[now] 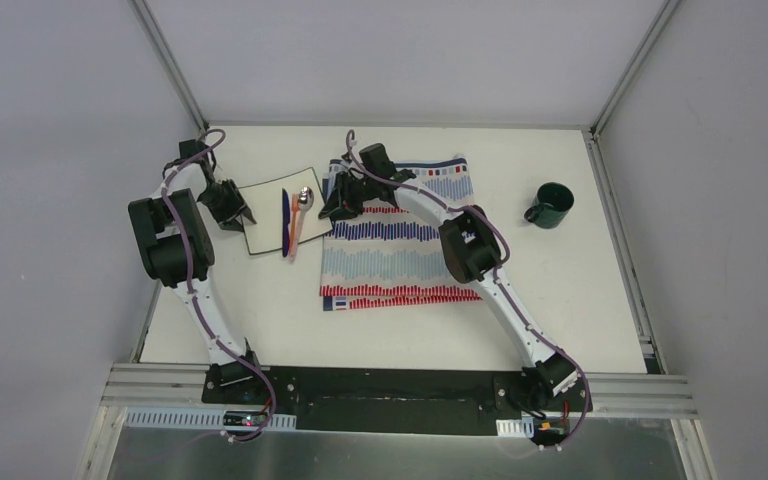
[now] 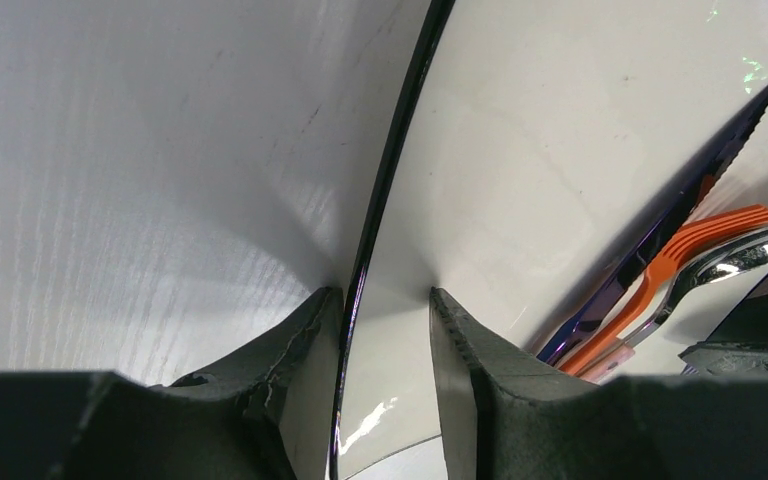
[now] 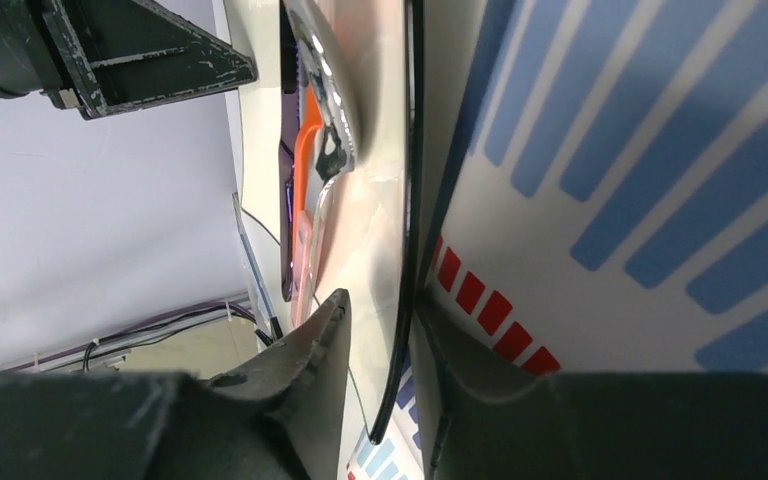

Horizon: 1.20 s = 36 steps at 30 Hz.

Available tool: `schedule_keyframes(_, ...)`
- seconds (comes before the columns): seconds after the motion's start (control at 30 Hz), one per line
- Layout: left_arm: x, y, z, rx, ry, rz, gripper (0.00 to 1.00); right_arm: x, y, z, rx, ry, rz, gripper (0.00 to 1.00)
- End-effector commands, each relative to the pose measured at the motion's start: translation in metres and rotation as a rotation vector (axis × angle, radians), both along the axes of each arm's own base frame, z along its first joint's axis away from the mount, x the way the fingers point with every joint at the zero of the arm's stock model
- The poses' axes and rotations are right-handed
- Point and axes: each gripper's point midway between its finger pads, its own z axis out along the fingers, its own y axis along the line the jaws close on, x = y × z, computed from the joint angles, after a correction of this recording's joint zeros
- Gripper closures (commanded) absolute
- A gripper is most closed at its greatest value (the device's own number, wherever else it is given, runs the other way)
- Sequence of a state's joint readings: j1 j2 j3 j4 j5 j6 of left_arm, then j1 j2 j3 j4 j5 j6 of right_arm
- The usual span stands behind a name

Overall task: Set the dinner table for one person
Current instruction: Pick up the plate at the center of the board.

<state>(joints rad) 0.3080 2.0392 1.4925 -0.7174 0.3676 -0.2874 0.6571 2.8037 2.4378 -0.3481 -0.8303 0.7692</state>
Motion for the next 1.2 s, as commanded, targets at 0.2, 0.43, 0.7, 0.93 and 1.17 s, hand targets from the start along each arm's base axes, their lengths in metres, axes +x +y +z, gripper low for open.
schedule_keyframes(0.2,0.008,-0.018,0.018,-0.011,-0.073,-0.055,0.76,-0.019,0.008,-0.018,-0.005,0.039,0.034,0.90)
schedule_keyframes(0.43,0.008,-0.023,0.015,-0.016,-0.080,-0.068,1.00,-0.023,0.007,-0.016,-0.005,0.039,0.037,1.00)
schedule_keyframes(0.7,0.006,-0.032,0.005,-0.044,-0.093,-0.083,1.00,-0.027,0.005,-0.018,0.000,0.058,0.053,1.00)
schedule_keyframes(0.93,0.005,-0.052,-0.010,-0.178,-0.133,-0.062,0.96,-0.033,0.000,-0.017,-0.010,0.063,0.058,0.99)
schedule_keyframes(1.17,0.003,-0.058,-0.013,-0.276,-0.176,-0.008,0.93,-0.039,-0.006,-0.018,-0.014,0.060,0.063,0.98)
